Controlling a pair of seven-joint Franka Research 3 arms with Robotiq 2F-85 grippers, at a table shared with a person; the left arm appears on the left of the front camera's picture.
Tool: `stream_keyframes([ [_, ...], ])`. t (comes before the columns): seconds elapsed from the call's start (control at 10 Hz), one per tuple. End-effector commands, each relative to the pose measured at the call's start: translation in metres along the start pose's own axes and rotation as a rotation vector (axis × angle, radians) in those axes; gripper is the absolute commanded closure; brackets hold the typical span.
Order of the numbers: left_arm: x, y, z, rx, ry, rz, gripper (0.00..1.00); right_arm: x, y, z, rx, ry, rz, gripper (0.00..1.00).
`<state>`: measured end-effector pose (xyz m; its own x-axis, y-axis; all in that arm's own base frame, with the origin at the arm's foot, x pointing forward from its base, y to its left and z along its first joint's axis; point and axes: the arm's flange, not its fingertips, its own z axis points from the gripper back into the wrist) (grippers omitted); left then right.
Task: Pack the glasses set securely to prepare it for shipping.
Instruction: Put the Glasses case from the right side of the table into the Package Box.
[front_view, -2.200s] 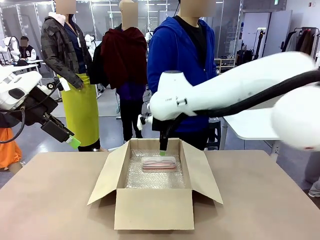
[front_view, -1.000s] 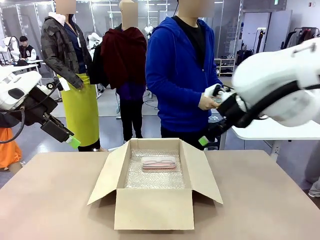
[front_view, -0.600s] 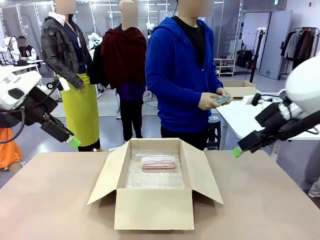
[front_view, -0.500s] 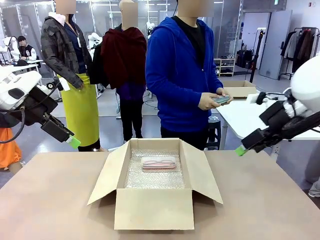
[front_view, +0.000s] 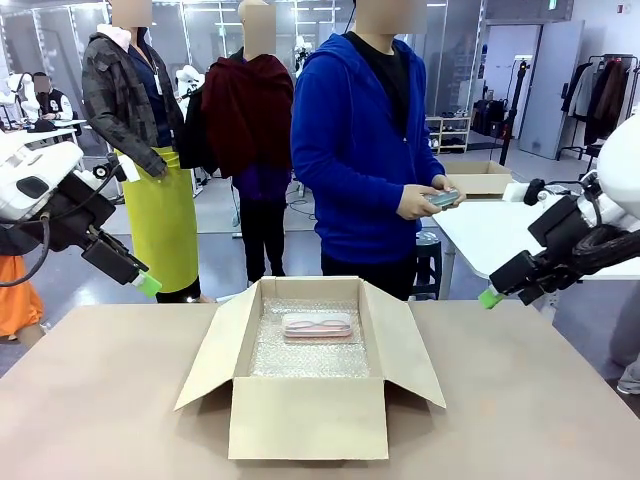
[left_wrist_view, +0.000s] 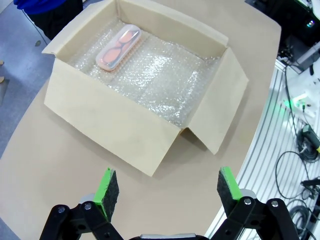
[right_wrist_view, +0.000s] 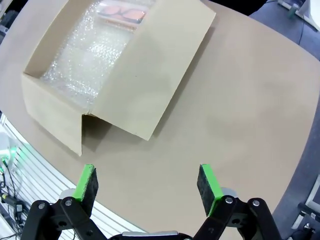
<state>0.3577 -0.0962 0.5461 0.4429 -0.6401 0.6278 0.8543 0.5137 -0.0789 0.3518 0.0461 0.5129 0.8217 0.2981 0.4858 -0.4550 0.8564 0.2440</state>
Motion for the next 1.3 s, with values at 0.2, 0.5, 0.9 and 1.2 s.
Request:
stream_keyframes([
  [0.2,-0.0008,0.0025,0.0020,-0.015,-0.016,-0.023,0.00,-0.0001,-0.0039,-0.0020,0.001,-0.008,0.021,0.00],
  [0.5,-0.0008,0.0025,0.0020,-0.015,-0.016,-0.023,0.00,-0.0001,-0.0039,-0.0020,0.001,-0.008,0.021,0.00],
  [0.9,-0.0008,0.0025,0.0020,-0.015,-0.016,-0.023,0.00,-0.0001,-0.0039,-0.0020,0.001,-0.008,0.021,0.00],
  [1.2,-0.0008,0.0025,0.0020,-0.015,-0.016,-0.023,0.00,-0.0001,-0.0039,-0.0020,0.001,-0.008,0.021,0.00],
])
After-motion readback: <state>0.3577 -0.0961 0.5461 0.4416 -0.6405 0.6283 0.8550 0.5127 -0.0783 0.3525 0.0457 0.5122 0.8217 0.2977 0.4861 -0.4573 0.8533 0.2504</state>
